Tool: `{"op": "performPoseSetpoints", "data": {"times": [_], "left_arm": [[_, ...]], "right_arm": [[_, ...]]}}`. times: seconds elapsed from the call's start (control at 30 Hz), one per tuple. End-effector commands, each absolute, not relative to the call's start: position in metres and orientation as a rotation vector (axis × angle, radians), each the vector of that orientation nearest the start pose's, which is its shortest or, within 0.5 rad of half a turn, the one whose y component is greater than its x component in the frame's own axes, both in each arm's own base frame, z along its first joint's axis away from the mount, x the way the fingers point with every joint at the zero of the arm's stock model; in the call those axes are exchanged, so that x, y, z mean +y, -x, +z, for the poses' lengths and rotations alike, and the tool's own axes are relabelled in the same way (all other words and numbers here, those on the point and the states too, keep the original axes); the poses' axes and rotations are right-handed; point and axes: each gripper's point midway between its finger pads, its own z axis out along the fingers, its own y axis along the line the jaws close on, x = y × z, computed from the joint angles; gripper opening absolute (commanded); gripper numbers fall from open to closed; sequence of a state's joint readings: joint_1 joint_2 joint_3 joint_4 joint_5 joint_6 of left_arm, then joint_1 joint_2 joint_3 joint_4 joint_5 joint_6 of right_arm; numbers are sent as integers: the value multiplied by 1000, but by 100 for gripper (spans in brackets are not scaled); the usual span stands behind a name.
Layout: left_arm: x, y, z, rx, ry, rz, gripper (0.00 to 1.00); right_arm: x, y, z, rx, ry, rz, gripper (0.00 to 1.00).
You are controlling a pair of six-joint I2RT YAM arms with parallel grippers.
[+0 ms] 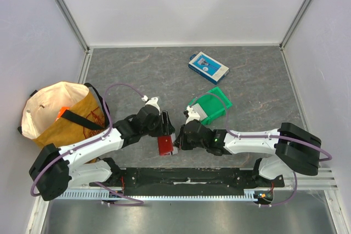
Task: Put the credit cards into the card holder
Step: Turn over the card slot in the card holder.
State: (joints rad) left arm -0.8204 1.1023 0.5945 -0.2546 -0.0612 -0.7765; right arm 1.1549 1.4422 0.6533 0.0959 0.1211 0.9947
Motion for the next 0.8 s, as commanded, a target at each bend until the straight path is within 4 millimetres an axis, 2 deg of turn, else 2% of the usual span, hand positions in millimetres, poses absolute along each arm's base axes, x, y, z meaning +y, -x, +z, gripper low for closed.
{"op": "performPoseSetpoints", "data": {"times": [0.0,0.33,0.77], "left_arm": [[-227,-199,96,2421,45,-654,67],[-221,-208,95,2455,75,-557,68],[-203,-198,80,2535,58,-430,59]], "right_arm": [[373,-144,88,2391,134,1050,0],[380,-140,93,2373,159,1114,0],[393,-134,88,2401,212,1158,0]]}}
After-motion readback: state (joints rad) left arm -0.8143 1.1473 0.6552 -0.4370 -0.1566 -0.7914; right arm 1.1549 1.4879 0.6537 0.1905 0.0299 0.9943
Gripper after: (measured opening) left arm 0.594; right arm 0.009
